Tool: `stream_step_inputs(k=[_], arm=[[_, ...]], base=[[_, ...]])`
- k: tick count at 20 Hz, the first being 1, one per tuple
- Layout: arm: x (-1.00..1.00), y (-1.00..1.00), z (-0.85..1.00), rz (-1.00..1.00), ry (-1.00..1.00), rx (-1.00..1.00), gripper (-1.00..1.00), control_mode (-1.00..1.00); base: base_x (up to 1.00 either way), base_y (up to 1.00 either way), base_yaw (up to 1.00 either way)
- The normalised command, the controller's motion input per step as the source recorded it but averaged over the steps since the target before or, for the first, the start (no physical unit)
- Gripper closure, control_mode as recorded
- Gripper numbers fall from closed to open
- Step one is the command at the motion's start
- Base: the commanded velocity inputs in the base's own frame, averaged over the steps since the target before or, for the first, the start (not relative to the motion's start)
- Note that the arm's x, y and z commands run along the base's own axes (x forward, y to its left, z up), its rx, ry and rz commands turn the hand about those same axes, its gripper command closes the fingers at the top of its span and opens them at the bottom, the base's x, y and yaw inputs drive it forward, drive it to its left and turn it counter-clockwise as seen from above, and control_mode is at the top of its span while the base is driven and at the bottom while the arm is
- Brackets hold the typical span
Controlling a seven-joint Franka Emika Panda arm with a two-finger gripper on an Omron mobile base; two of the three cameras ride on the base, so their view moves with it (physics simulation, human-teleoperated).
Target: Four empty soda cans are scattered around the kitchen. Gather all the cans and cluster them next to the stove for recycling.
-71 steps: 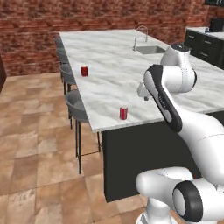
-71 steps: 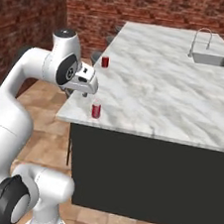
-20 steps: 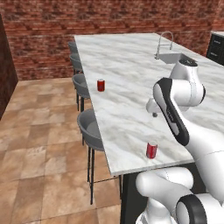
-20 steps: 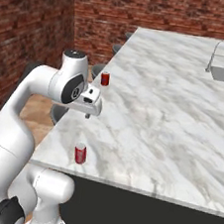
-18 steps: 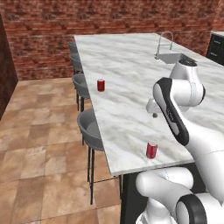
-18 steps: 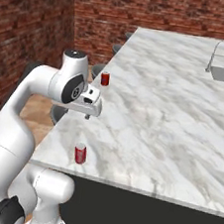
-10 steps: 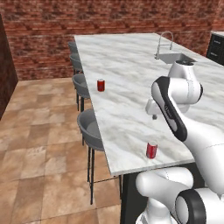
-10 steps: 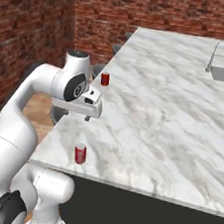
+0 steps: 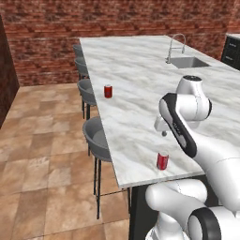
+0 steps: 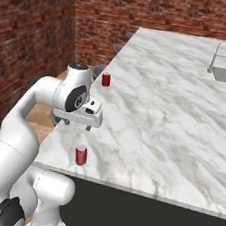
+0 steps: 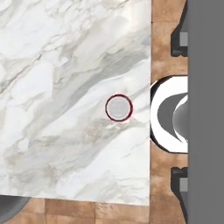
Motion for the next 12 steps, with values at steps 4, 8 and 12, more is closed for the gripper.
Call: stream_step_inputs(k=[4, 8, 12], arm=[[0.12, 0.0, -0.26, 0.0, 0.0, -0.02, -1.0, -1.0], [0.13, 0.0, -0.26, 0.0, 0.0, 0.0, -1.0, -1.0], [0.17, 0.0, -0.3, 0.0, 0.0, 0.0, -1.0, -1.0]], base=[[0.0, 0.0, 0.0], [0.0, 0.0, 0.0], [0.0, 0.0, 0.0]])
